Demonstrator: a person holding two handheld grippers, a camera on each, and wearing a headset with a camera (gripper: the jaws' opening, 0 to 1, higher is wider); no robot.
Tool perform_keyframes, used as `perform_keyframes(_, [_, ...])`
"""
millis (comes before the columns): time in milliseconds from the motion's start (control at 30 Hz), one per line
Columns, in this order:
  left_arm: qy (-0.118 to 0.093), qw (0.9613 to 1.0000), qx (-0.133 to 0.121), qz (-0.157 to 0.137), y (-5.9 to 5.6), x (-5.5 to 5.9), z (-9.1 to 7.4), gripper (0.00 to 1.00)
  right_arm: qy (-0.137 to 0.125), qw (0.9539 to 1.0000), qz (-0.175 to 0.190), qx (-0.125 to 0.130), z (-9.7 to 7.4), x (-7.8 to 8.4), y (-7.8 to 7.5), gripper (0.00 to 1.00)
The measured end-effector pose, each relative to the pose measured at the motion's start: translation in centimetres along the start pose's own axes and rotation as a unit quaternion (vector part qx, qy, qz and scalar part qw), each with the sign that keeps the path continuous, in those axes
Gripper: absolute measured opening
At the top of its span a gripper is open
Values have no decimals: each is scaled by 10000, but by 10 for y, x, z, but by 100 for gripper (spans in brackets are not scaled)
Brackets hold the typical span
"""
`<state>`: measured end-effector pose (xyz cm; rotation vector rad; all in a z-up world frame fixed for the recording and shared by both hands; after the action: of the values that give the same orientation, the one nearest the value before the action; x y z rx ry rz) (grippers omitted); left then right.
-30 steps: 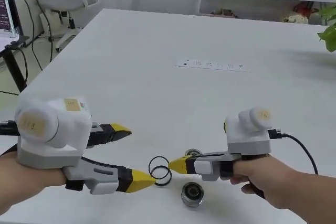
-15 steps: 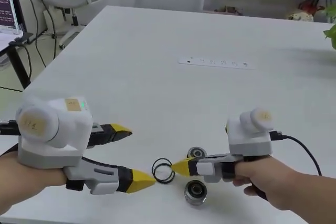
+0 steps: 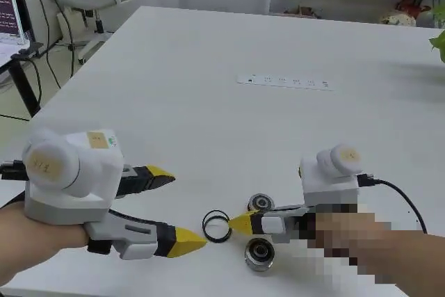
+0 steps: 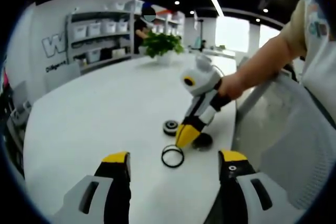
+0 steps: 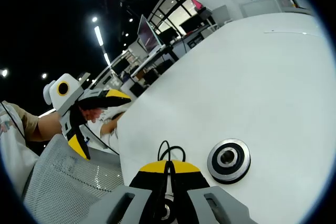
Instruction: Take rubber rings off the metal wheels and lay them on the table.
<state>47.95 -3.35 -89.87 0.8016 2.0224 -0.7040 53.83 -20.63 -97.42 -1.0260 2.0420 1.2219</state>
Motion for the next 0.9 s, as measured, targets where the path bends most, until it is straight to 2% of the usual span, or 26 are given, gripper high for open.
perform_keyframes(267, [18, 10000, 7, -10, -1, 0, 0, 68, 114, 9997, -187, 52, 0, 1, 1, 2])
perform_keyframes(467, [44, 10000, 1, -13, -1, 1, -1, 68, 221, 9989, -399, 92, 2, 1, 4, 9])
perform_keyframes(567, [51, 10000, 3, -10, -1, 2, -1, 68, 345, 9971, -666, 118, 2, 1, 5, 12])
perform_keyframes(633, [60, 10000, 6, -11, -1, 2, -1, 68, 364, 9969, -690, 109, 2, 2, 7, 14])
perform_keyframes(700, [67, 10000, 9, -11, -2, 2, 0, 68, 424, 9950, -896, 140, 2, 2, 7, 18])
perform_keyframes(800, [75, 10000, 24, -8, -2, 2, 0, 68, 481, 9936, -1008, 162, 3, 2, 8, 24])
perform_keyframes(900, [91, 10000, 38, 11, -2, 1, 1, 68, 547, 9914, -1184, 140, 3, 2, 11, 26])
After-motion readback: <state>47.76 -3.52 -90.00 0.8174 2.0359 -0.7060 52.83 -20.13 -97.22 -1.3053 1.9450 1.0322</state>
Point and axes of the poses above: the centre of the closed fingertips' face, and the gripper's own axes: z roughly forward along the fingers, y roughly to its left, x roughly out of its underside, the point moved 8 cm from there along -z, roughly backward along the fingers, and after that the axes turned 10 degrees about -z, right-handed, at the moved point
